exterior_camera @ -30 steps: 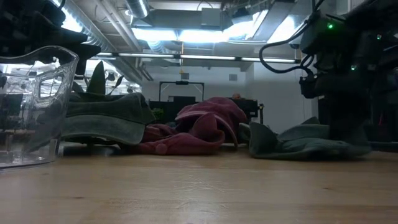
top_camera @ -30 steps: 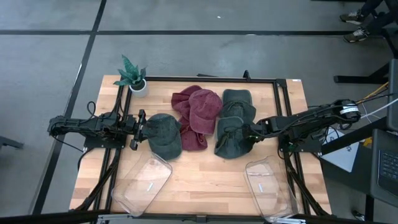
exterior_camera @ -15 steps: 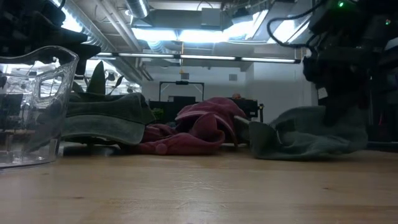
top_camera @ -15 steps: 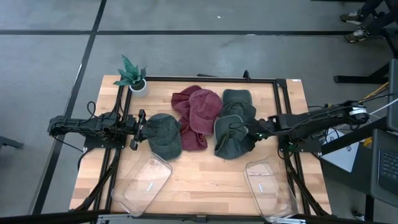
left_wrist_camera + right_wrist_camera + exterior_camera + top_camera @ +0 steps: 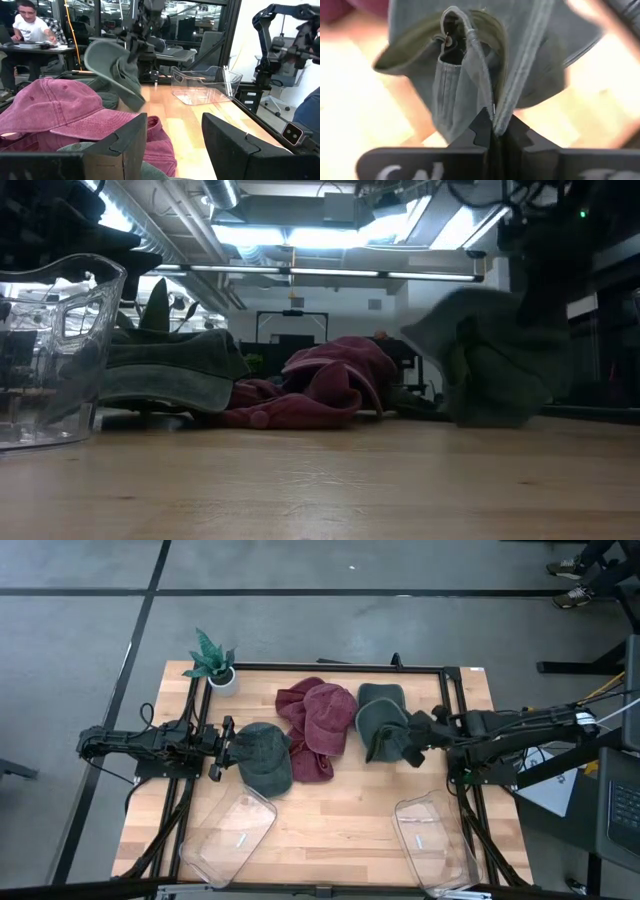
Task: Pick & Place hat
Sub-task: Put the bottom right green cap into the right transparent bin
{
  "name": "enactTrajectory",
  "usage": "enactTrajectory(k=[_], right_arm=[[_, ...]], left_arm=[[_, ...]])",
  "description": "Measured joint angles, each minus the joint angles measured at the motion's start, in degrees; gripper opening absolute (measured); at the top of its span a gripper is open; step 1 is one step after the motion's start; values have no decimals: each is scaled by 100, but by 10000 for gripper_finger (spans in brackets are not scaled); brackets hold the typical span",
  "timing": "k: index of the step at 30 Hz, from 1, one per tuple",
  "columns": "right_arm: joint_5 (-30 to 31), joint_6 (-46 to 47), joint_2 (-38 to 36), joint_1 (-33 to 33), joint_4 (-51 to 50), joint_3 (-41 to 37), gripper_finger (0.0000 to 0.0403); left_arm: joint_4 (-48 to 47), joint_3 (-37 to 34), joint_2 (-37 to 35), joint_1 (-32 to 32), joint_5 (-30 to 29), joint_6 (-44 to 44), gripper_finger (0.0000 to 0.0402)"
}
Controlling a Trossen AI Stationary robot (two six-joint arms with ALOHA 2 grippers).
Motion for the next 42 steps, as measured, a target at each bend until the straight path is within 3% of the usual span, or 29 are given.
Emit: enactTrajectory(k=[10,28,33,42], right_arm=[[1491,-651,7,4,-733,856,17],[3656,-1541,260,287,-935,887,21],[3841,-1419,560,421,-924,887,25],[3675,-390,1378,496,-933,887,20]], left_arm=[[0,-1,0,-1,1,0,185],[-1,0,0,1,2,0,185],[1,-1,0,-1,1,-1,185],[0,-1,0,-2,-1,0,185]])
